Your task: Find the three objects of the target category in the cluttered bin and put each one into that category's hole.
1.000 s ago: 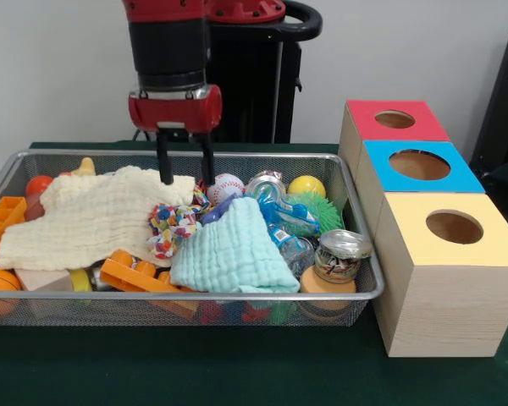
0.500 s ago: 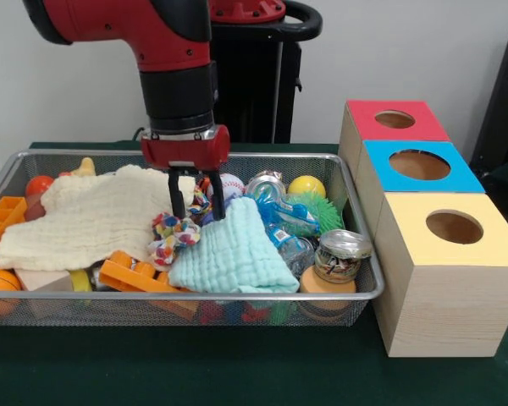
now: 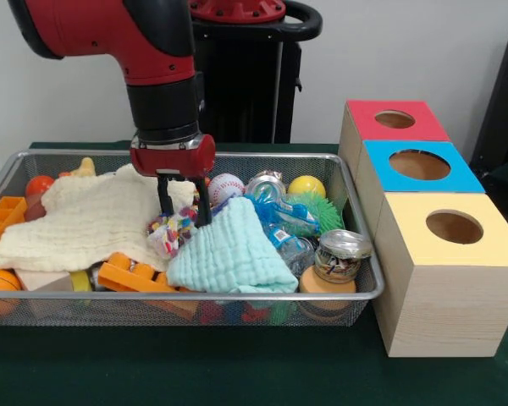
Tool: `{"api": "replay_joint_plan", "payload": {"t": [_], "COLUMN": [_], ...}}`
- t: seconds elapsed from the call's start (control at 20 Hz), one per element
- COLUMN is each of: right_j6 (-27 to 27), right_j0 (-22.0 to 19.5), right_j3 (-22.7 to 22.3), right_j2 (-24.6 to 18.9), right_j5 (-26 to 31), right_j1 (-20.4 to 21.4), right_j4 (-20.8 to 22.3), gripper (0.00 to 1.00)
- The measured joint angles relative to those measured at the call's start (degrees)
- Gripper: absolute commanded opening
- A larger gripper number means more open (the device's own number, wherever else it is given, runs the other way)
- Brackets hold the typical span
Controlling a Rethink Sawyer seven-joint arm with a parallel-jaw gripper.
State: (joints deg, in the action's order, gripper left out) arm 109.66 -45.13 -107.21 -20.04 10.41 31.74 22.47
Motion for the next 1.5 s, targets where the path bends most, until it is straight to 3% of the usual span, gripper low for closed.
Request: {"api": "replay_joint_plan", "payload": {"t": [0.4, 0.75, 0.95, 1.0, 1.5], "right_j6": [0.0, 0.0, 0.0, 0.0, 0.0], "right_j0": [-2.4, 1.2, 3.7, 5.1, 5.6], "right_j3": [0.0, -0.3, -0.3, -0.4, -0.5], "right_j2": [-0.3, -0.3, -0.2, -0.1, -0.1], "right_j5": [0.8, 11.9, 15.2, 15.2, 13.9], "right_j1": [1.2, 10.0, 13.7, 15.2, 16.9], "right_j4": [-0.2, -5.5, -7.3, -7.3, -7.6], "gripper": [1.00, 1.00, 1.00, 0.00, 0.00]}}
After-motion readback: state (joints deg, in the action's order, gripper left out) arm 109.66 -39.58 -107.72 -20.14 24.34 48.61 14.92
